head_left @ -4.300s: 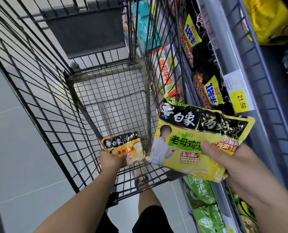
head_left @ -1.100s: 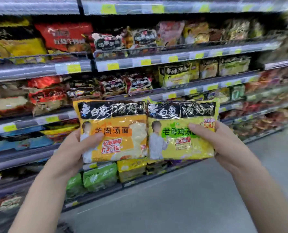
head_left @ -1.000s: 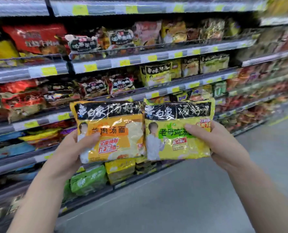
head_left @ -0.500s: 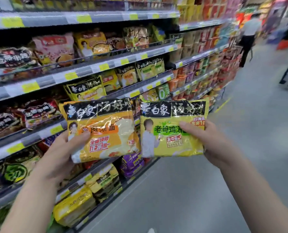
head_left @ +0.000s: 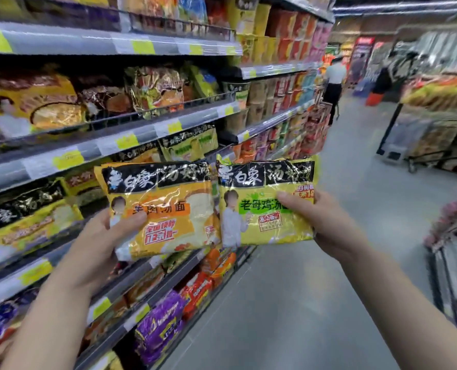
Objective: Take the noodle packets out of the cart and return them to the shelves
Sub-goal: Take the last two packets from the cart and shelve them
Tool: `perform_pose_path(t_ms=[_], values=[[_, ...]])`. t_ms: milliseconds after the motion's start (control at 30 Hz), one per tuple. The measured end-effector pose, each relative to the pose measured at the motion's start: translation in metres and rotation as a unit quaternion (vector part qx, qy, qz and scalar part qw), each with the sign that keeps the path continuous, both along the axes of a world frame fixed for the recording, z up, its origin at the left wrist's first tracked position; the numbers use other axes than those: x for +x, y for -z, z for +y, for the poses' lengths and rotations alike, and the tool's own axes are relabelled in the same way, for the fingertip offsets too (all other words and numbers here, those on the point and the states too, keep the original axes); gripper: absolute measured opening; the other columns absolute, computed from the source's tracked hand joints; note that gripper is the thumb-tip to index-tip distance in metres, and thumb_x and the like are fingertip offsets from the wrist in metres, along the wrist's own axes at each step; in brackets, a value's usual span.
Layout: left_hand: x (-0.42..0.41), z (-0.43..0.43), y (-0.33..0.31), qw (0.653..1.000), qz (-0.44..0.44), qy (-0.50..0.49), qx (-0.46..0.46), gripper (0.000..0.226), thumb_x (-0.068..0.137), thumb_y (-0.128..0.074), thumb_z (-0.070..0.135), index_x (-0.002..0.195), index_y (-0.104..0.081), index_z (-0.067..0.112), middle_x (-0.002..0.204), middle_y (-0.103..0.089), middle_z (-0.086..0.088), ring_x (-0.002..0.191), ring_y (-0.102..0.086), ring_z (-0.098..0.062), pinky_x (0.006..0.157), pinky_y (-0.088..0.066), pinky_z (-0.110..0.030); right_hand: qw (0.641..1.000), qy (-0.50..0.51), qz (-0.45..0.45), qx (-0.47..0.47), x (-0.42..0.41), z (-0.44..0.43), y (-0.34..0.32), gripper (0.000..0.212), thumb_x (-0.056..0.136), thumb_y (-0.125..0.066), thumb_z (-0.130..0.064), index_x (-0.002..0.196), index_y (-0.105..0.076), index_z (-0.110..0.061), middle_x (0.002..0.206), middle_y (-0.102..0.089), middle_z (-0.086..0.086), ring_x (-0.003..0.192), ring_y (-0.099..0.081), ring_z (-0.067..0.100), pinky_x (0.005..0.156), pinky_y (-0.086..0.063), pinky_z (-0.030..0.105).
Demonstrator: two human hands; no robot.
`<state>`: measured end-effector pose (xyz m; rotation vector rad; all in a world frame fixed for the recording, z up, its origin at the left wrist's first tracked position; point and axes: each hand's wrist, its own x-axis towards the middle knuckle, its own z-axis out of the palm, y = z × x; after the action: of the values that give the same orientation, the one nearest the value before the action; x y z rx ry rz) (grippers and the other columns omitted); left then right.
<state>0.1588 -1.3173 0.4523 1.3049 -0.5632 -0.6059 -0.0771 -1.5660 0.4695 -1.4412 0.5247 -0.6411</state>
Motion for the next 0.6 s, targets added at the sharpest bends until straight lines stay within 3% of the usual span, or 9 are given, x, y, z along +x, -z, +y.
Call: perform_pose_path(t_ms=[67,100,167,233,400,467,533,600], values=[[0.017,-0.030,0.003,1.000,-0.007,0.017,-0.005,0.100,0.037,-0.099,0.053,0.115,-0.059,0.004,0.073,-0.074,0.010,0.062,-0.071,-0.005,0.056,-0.056,-0.021,1.000,0.009,0.001,0.008,0.014,-0.027,0.004,0.041,0.078,-0.076,-0.025,0.113,-0.071,-0.005,0.106,-0.080,0.015,0.091,-0.078,0.027,0.076,-0.065,0.035],[0.024,-0.043,0.005,1.000,-0.010,0.019,-0.005,0.099,0.032,-0.100,0.055,0.108,-0.060,0.005,0.067,-0.072,0.011,0.057,-0.070,-0.005,0.051,-0.054,-0.019,1.000,0.009,0.003,0.012,0.020,-0.040,0.006,0.042,0.077,-0.076,-0.025,0.114,-0.071,-0.005,0.106,-0.079,0.015,0.090,-0.078,0.027,0.076,-0.065,0.035],[0.033,-0.067,0.006,1.000,-0.012,0.023,-0.002,0.104,0.016,-0.099,0.062,0.099,-0.062,0.012,0.067,-0.073,0.011,0.059,-0.070,-0.004,0.051,-0.052,-0.016,1.000,0.007,0.008,0.020,0.034,-0.063,0.012,0.046,0.077,-0.076,-0.025,0.117,-0.069,-0.003,0.107,-0.079,0.015,0.090,-0.079,0.027,0.076,-0.065,0.035],[0.044,-0.087,0.010,1.000,-0.007,0.027,-0.002,0.106,0.013,-0.098,0.063,0.100,-0.063,0.014,0.073,-0.076,0.009,0.064,-0.073,-0.006,0.054,-0.054,-0.017,1.000,0.005,0.014,0.024,0.049,-0.089,0.019,0.049,0.077,-0.077,-0.026,0.118,-0.068,-0.002,0.107,-0.079,0.016,0.091,-0.078,0.029,0.075,-0.065,0.035],[0.062,-0.130,0.023,0.999,-0.014,-0.021,0.022,0.091,0.024,-0.099,0.062,0.095,-0.063,0.018,0.072,-0.074,0.010,0.065,-0.071,-0.006,0.060,-0.055,-0.022,0.998,-0.037,0.019,0.042,0.094,-0.158,0.038,0.048,0.075,-0.078,-0.026,0.117,-0.068,-0.006,0.106,-0.080,0.013,0.089,-0.079,0.026,0.068,-0.063,0.031],[0.067,-0.147,0.030,0.999,-0.008,-0.047,0.020,0.072,0.044,-0.098,0.052,0.099,-0.064,0.019,0.077,-0.077,0.007,0.071,-0.073,-0.009,0.063,-0.055,-0.021,0.997,-0.059,0.024,0.044,0.111,-0.187,0.048,0.049,0.074,-0.078,-0.027,0.117,-0.068,-0.006,0.103,-0.080,0.011,0.087,-0.079,0.025,0.067,-0.063,0.030],[0.069,-0.161,0.035,0.996,-0.003,-0.087,0.026,0.065,0.052,-0.094,0.046,0.104,-0.065,0.018,0.086,-0.080,0.003,0.076,-0.075,-0.008,0.065,-0.055,-0.021,0.994,-0.087,0.038,0.048,0.128,-0.216,0.055,0.055,0.073,-0.079,-0.029,0.120,-0.067,-0.006,0.104,-0.080,0.011,0.089,-0.079,0.026,0.070,-0.064,0.034],[0.067,-0.176,0.040,0.992,0.003,-0.122,0.036,0.086,0.036,-0.099,0.054,0.106,-0.066,0.017,0.088,-0.081,0.006,0.082,-0.076,-0.009,0.064,-0.057,-0.020,0.992,-0.107,0.052,0.049,0.146,-0.249,0.058,0.071,0.068,-0.086,-0.037,0.129,-0.063,-0.008,0.115,-0.078,0.009,0.102,-0.077,0.027,0.088,-0.062,0.045]])
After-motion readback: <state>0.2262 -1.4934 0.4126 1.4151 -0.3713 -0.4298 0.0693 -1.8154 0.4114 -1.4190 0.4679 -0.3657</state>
